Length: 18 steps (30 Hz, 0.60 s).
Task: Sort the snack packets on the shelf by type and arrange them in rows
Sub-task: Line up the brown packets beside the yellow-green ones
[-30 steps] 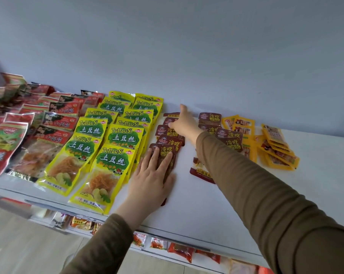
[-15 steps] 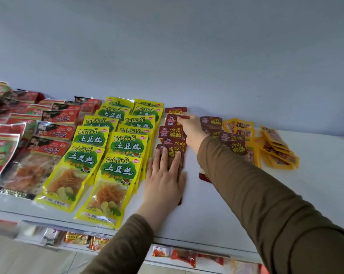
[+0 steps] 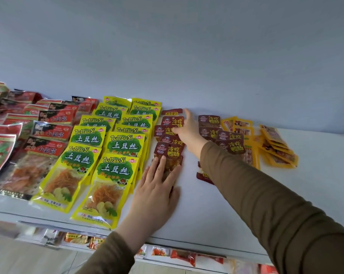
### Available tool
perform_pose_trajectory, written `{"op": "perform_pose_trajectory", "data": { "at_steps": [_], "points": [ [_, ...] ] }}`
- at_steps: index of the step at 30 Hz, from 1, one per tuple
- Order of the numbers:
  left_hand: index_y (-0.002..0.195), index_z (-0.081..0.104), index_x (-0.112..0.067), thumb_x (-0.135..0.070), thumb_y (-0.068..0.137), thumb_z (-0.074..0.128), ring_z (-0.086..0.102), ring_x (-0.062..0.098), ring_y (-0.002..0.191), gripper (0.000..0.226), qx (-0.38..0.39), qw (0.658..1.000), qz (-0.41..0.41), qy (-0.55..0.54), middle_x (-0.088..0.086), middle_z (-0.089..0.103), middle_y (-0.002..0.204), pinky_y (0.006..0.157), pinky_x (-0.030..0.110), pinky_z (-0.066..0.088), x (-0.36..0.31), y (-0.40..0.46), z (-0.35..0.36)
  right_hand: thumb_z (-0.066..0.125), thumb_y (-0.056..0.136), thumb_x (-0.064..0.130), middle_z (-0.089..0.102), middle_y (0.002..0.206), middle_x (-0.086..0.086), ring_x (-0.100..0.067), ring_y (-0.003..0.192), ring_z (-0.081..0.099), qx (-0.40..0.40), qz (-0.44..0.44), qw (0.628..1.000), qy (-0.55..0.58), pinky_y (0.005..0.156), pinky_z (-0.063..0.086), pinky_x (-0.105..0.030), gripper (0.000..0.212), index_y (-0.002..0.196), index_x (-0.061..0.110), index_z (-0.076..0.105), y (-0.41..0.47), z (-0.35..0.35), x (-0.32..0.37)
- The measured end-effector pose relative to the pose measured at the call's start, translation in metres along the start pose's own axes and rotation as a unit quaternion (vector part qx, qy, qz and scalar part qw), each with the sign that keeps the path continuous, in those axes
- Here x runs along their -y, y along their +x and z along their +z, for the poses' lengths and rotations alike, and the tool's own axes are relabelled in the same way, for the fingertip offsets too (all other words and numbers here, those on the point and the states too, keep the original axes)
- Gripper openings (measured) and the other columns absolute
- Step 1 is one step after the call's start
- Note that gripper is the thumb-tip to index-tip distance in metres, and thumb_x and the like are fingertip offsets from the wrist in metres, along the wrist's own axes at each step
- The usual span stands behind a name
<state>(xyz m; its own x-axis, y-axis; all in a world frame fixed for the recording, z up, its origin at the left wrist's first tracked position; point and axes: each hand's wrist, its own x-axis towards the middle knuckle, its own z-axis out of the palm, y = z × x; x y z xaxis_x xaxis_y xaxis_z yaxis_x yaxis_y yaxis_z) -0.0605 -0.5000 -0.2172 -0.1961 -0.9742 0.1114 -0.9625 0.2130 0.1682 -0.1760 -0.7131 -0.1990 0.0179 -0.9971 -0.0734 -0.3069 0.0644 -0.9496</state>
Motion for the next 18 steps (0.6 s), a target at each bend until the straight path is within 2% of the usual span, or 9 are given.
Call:
{"op": "perform_pose_trajectory", "data": {
  "at_steps": [2, 4, 5, 7, 9, 11, 13, 15, 18],
  "points": [
    [0.161, 0.003, -0.046, -0.056, 0.107, 0.021, -0.016, 0.023, 0.158, 0.058, 0.011, 1.000, 0.001, -0.011, 0.002, -0.009, 0.173, 0.125, 0.038, -0.007, 0.005, -0.006, -0.003, 0.071, 0.091, 0.002, 0.045, 0.151, -0.014, 0.003, 0.074, 0.047, -0.014, -0.012, 0.999, -0.029, 0.050, 0.043, 0.001, 0.084, 0.158, 0.023, 0.025, 0.003, 0.002, -0.001],
    [0.160, 0.004, -0.047, -0.059, 0.106, 0.024, -0.013, 0.023, 0.158, 0.059, 0.017, 1.000, -0.006, -0.016, 0.002, -0.004, 0.173, 0.128, 0.041, 0.007, 0.006, -0.011, -0.006, 0.072, 0.092, 0.005, 0.047, 0.149, -0.014, 0.001, 0.070, 0.046, -0.016, -0.020, 0.998, -0.052, 0.046, 0.037, 0.001, 0.081, 0.157, 0.023, 0.028, 0.003, 0.002, -0.001],
    [0.160, 0.005, -0.047, -0.061, 0.105, 0.026, -0.012, 0.023, 0.158, 0.061, 0.014, 1.000, -0.009, -0.021, 0.001, -0.001, 0.173, 0.127, 0.043, 0.010, 0.006, -0.013, -0.008, 0.072, 0.092, 0.006, 0.046, 0.149, -0.013, -0.002, 0.073, 0.049, -0.012, -0.021, 0.998, -0.055, 0.050, 0.039, 0.000, 0.080, 0.157, 0.022, 0.028, 0.002, 0.000, 0.000],
    [0.161, 0.012, -0.045, -0.073, 0.099, 0.029, -0.010, 0.020, 0.158, 0.070, 0.001, 0.999, -0.011, -0.042, -0.003, 0.004, 0.172, 0.129, 0.044, 0.013, 0.004, -0.016, -0.013, 0.071, 0.094, 0.011, 0.041, 0.155, -0.013, -0.015, 0.102, 0.060, 0.007, -0.011, 0.999, -0.048, 0.082, 0.049, -0.011, 0.080, 0.159, 0.021, 0.025, -0.002, -0.004, 0.006],
    [0.161, 0.019, -0.041, -0.082, 0.092, 0.033, -0.005, 0.016, 0.159, 0.082, -0.028, 0.996, -0.017, -0.087, -0.007, 0.007, 0.171, 0.129, 0.043, 0.015, 0.006, -0.022, -0.020, 0.067, 0.097, 0.018, 0.032, 0.162, -0.011, -0.027, 0.137, 0.046, 0.029, -0.002, 0.998, -0.053, 0.108, 0.043, -0.031, 0.080, 0.161, 0.019, 0.019, -0.007, -0.012, 0.015],
    [0.160, 0.024, -0.035, -0.081, 0.087, 0.045, 0.011, 0.014, 0.158, 0.088, -0.076, 0.983, -0.043, -0.161, -0.008, 0.018, 0.168, 0.125, 0.040, 0.022, 0.011, -0.032, -0.024, 0.062, 0.100, 0.021, 0.029, 0.164, -0.007, -0.028, 0.145, 0.038, 0.034, -0.034, 0.994, -0.093, 0.101, 0.043, -0.015, 0.072, 0.160, 0.018, 0.023, -0.014, -0.025, 0.023],
    [0.157, 0.025, -0.032, -0.074, 0.086, 0.057, 0.027, 0.011, 0.152, 0.088, -0.103, 0.967, -0.076, -0.220, -0.010, 0.031, 0.162, 0.121, 0.037, 0.031, 0.014, -0.038, -0.025, 0.058, 0.101, 0.020, 0.037, 0.160, -0.004, -0.028, 0.138, 0.047, 0.048, -0.071, 0.990, -0.115, 0.072, 0.039, 0.003, 0.060, 0.156, 0.018, 0.034, -0.027, -0.037, 0.027],
    [0.158, 0.021, -0.030, -0.068, 0.086, 0.060, 0.027, 0.009, 0.151, 0.090, -0.096, 0.966, -0.081, -0.227, -0.010, 0.031, 0.162, 0.122, 0.034, 0.029, 0.013, -0.037, -0.024, 0.057, 0.101, 0.021, 0.044, 0.154, -0.001, -0.023, 0.135, 0.050, 0.076, -0.082, 0.986, -0.125, 0.086, 0.040, -0.009, 0.053, 0.152, 0.020, 0.043, -0.042, -0.044, 0.027],
    [0.163, 0.006, -0.025, -0.067, 0.087, 0.057, 0.008, 0.007, 0.157, 0.101, -0.065, 0.980, -0.056, -0.179, -0.007, 0.013, 0.171, 0.124, 0.021, 0.005, 0.010, -0.023, -0.023, 0.059, 0.100, 0.022, 0.050, 0.150, 0.002, -0.017, 0.138, 0.047, 0.132, -0.069, 0.984, -0.102, 0.103, 0.035, -0.029, 0.043, 0.143, 0.022, 0.053, -0.063, -0.047, 0.024]
  ]
}}
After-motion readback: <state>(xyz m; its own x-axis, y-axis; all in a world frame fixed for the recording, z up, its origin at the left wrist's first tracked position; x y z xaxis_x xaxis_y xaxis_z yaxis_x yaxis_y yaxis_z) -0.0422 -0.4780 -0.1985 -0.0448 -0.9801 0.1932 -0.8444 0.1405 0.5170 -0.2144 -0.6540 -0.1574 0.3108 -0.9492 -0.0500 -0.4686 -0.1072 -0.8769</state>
